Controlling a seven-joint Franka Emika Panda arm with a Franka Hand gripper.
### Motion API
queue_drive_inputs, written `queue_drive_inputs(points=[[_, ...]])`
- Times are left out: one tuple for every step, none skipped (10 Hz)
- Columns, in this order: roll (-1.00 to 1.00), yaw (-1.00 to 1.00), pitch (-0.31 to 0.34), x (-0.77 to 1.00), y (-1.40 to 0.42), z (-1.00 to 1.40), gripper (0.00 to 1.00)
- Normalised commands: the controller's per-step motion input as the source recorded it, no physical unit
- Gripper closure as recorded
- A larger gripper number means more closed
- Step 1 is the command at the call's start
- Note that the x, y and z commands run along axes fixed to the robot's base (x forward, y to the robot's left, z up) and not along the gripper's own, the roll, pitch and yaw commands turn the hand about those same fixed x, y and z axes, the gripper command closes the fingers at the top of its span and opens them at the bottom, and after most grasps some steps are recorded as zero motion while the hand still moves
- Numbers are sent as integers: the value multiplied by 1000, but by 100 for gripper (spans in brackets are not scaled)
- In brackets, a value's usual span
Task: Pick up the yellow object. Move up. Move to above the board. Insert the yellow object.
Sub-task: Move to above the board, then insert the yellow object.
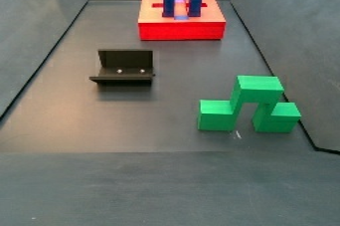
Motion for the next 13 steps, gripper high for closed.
queue_drive_inputs(points=[[9, 6, 67, 33, 0, 220, 100], [195, -291, 410, -193, -1400, 225, 100], [208, -234, 353, -190, -1400, 213, 100], [193, -123, 257, -186, -1400, 218, 100], [94, -76, 193, -177, -1400, 220, 100], [58, -41, 149, -172, -1400, 230, 100], [36, -18, 100, -164, -1400, 243, 100], [16, -4, 82, -154, -1400, 249, 100], [8, -2, 79, -144, -1400, 255, 100], [3, 4, 93, -48, -760, 148, 100], [1, 4, 122, 21, -346, 78, 100], [1, 3, 129, 48, -170, 53, 100], [0, 0, -9, 0, 0, -57, 100]])
